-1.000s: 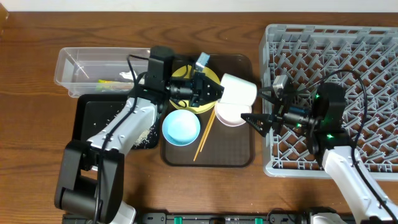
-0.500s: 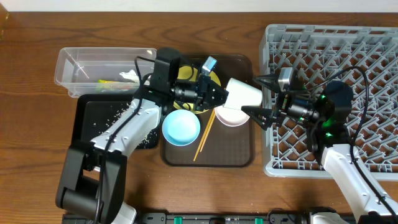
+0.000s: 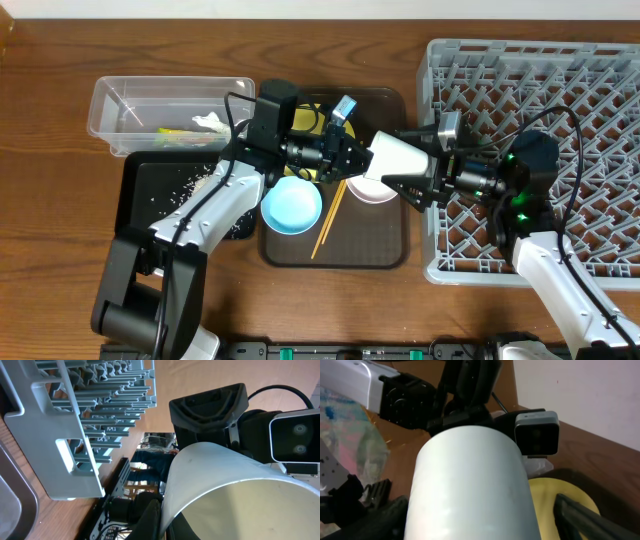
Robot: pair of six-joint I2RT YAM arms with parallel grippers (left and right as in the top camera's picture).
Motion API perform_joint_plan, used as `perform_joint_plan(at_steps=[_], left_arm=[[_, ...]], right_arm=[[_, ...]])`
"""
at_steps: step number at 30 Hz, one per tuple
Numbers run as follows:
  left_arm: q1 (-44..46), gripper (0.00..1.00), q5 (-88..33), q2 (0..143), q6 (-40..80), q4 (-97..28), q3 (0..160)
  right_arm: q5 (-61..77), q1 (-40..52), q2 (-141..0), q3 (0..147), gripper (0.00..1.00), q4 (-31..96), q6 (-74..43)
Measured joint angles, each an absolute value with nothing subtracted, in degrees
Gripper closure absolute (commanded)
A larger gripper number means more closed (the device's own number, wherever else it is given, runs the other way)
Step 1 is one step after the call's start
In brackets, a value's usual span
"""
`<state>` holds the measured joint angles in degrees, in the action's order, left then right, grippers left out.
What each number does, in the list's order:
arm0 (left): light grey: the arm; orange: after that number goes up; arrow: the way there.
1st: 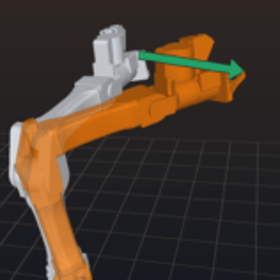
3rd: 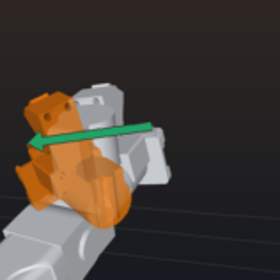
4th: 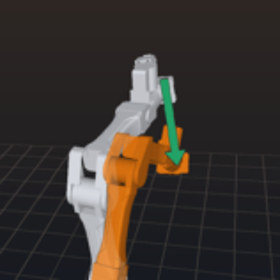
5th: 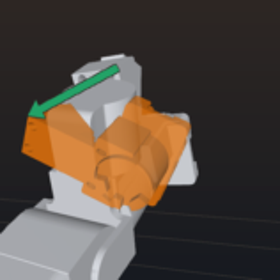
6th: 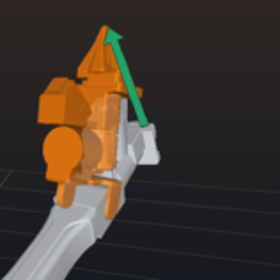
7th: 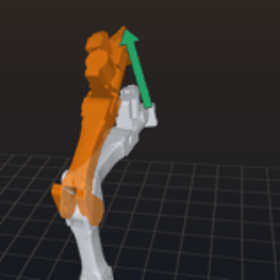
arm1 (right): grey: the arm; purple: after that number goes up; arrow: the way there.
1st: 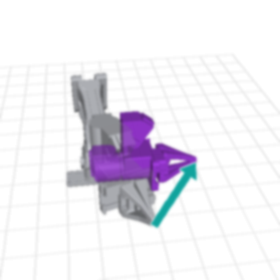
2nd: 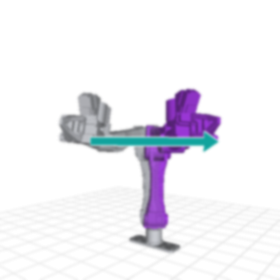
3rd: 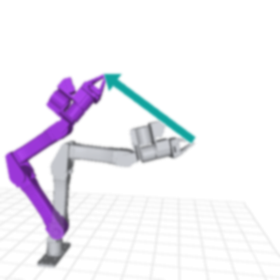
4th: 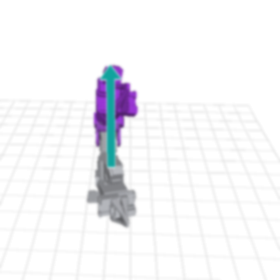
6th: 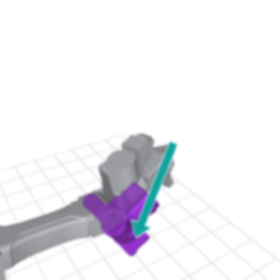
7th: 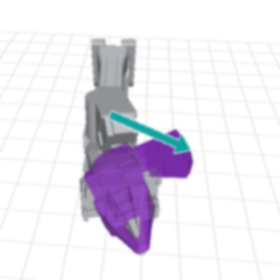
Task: Sort waste into correct bins and load items into the dishwasher rack
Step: 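Hand the white cup from the left gripper to the right gripper, then place the white cup upside down in the dish rack with right gripper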
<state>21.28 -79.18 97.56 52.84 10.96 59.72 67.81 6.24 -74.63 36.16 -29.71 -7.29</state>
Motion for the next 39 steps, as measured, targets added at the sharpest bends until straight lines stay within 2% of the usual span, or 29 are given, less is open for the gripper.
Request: perform_joint_plan(at_steps=[12, 18, 23, 27, 31, 33, 35, 36, 39], left_arm=[[20.6, 0.94, -79.4, 97.5, 54.2, 12.7, 59.7], [19.9, 0.94, -79.4, 97.5, 54.2, 12.7, 59.7], [19.9, 0.94, -79.4, 97.6, 54.2, 12.7, 59.7], [19.9, 0.94, -79.4, 97.6, 54.3, 12.7, 59.7], [19.9, 0.93, -79.6, 97.6, 54.3, 12.7, 59.7], [19.9, 0.84, -79.6, 97.6, 54.2, 12.7, 59.7], [19.9, 0.83, -79.5, 97.5, 54.2, 12.7, 59.7], [19.9, 0.77, -79.6, 97.6, 54.0, 12.8, 59.7], [19.9, 0.68, -79.5, 97.6, 51.9, 12.9, 59.7]], right_arm=[[68.0, 6.2, -74.6, 36.2, 0.19, -28.9, -7.3], [67.9, 6.0, -74.6, 36.2, 0.19, -29.0, -7.3], [67.9, 6.0, -74.6, 36.2, 0.25, -29.0, -7.3], [68.2, 6.0, -74.6, 36.2, 0.39, -29.1, -7.2], [68.5, 5.8, -74.6, 36.2, 0.4, -29.0, -7.6], [68.6, 5.8, -74.6, 36.2, 0.41, -29.0, -7.6], [68.5, 5.8, -74.6, 36.2, 0.43, -28.9, -7.6], [68.5, 5.8, -74.6, 36.2, 0.43, -28.9, -7.6], [68.4, 5.8, -74.6, 36.2, 0.42, -28.6, -7.6]])
